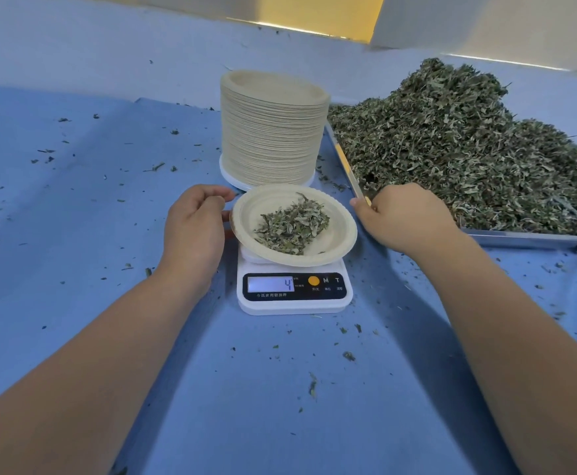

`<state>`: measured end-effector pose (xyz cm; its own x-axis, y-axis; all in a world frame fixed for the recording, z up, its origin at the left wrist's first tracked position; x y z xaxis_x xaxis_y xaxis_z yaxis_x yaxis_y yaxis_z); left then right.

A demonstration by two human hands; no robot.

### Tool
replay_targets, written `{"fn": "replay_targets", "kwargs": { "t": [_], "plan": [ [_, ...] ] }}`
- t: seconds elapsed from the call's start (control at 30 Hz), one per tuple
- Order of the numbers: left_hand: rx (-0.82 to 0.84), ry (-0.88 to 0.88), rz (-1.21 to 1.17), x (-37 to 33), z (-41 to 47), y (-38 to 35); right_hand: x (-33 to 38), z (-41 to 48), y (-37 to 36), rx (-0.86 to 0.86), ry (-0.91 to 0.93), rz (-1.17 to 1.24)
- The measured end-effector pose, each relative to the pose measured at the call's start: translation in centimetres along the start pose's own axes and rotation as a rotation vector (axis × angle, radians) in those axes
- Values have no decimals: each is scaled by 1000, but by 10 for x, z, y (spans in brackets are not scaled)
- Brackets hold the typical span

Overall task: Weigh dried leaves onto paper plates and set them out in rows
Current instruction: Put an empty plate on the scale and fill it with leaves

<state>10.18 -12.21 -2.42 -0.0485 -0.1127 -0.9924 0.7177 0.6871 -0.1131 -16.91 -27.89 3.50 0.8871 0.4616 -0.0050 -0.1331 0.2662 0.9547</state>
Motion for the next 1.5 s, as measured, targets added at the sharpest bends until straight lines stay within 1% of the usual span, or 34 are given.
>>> {"fn": "replay_targets", "kwargs": {
  "t": [0.1,0.17,0.27,0.37,0.53,0.6,0.7,0.8,0.87,0.97,1.03,1.1,1.2,1.27,1.4,1.5],
  "plan": [
    [-3,3,-6,0,-1,0,-7,-2,7,-87,-63,57],
    [-6,7,-15,1,-1,1,-10,-1,3,-86,-76,115],
    [-4,12,-9,1,-1,1,-16,1,-8,-34,-105,260],
    [-2,15,-11,1,-1,0,-24,2,-1,-99,-136,359],
    [5,11,-11,1,-1,-1,-27,3,3,-101,-149,368],
    [3,9,0,1,-1,-1,-19,6,14,-144,-137,371],
    [-4,8,17,1,1,-1,18,15,42,-244,-29,411],
    [-1,18,10,3,0,-2,77,19,63,-268,170,529],
    [4,18,4,3,0,-2,119,20,66,-204,309,549],
    [14,21,-11,4,0,-3,165,19,55,-68,464,461],
    [23,22,-7,4,0,-4,177,18,44,27,522,438],
    [27,21,4,3,-1,-5,179,16,36,86,544,436],
    [20,23,35,-1,-3,-4,176,11,37,114,540,527],
    [18,26,38,-2,-3,-3,168,8,40,114,501,619],
    [18,19,47,-1,-3,-3,134,0,52,-18,401,756],
    [23,9,53,0,-1,-3,97,-9,53,-141,303,777]
  ]
}}
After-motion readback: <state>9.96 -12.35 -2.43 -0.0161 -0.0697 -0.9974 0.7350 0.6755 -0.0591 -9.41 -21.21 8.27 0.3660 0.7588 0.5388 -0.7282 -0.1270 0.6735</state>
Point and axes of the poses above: each hand's wrist, its own z-axis towards the middle knuckle, its own y-axis out of the back of the hand, x = y × z, the point moved 10 cm from there along z, towards the middle knuckle, and after that the axes turned 2 degrees about y, right-handed, at the moved point
